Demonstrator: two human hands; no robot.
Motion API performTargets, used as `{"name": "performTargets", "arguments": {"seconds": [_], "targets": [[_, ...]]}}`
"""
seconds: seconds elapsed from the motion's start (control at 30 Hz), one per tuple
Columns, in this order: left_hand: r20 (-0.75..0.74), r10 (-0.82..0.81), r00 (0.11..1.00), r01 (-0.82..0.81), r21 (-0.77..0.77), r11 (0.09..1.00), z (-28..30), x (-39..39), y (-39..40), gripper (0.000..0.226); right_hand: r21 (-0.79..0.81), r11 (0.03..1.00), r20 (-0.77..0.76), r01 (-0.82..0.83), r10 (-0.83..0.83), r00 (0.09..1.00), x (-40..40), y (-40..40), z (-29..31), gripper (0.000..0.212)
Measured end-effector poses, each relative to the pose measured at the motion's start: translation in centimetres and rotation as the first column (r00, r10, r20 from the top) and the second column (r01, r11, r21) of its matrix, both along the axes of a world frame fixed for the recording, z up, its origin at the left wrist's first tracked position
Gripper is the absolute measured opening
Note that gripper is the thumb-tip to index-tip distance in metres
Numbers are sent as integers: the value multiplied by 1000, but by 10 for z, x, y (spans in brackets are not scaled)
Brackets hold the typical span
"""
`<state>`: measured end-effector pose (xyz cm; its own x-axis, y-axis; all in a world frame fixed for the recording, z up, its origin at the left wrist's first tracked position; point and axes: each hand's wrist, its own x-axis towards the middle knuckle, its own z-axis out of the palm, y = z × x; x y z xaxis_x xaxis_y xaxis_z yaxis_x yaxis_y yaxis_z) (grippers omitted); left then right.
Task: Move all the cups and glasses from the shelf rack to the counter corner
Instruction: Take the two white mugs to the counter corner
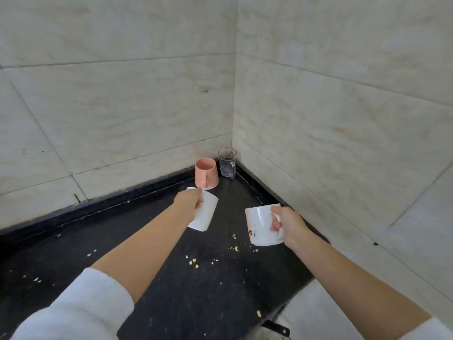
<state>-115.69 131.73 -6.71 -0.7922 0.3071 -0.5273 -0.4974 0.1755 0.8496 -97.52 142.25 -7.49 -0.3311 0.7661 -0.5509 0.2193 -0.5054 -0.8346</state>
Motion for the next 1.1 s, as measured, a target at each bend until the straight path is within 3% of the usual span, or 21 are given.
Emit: {"name": "performTargets", "arguments": {"seconds": [0.1,0.17,0.23,0.4,0.53,0.63,0.7,0.87,1.0,1.1], "targets": [[57,-83,995,89,-123,988,-20,-35,35,11,-50,999,44,2,1,999,-39,38,-13,17],[134,-115,984,139,-189,972,-31,-50,53,30,-73,997,78,-6,12,997,-61,59,-25,7],[208,-107,972,154,-224,962,-40,-59,69,40,-105,994,83,-6,15,996,-78,77,-37,13],[302,35,953,-14,-74,997,-69,-66,105,40,-126,992,59,-24,32,998,-116,113,-68,38],[251,127,960,-114,-66,991,-90,-52,122,34,-54,989,33,-139,141,989,-136,128,-85,17],[151,122,981,-111,-78,991,-107,-43,125,19,2,976,-20,-216,216,976,-139,138,-99,33],[77,105,991,-98,-97,990,-115,-40,125,27,3,963,-46,-268,268,962,-140,145,-108,33],[-43,-12,999,6,-136,991,-129,-34,124,24,34,922,-14,-387,387,922,-146,159,-115,39],[-16,-96,995,91,-212,973,-140,-27,125,32,-22,954,95,-298,298,950,-150,163,-120,40],[-39,-212,977,191,-295,936,-145,-25,130,31,32,923,167,-384,374,912,-143,157,-129,45]]}}
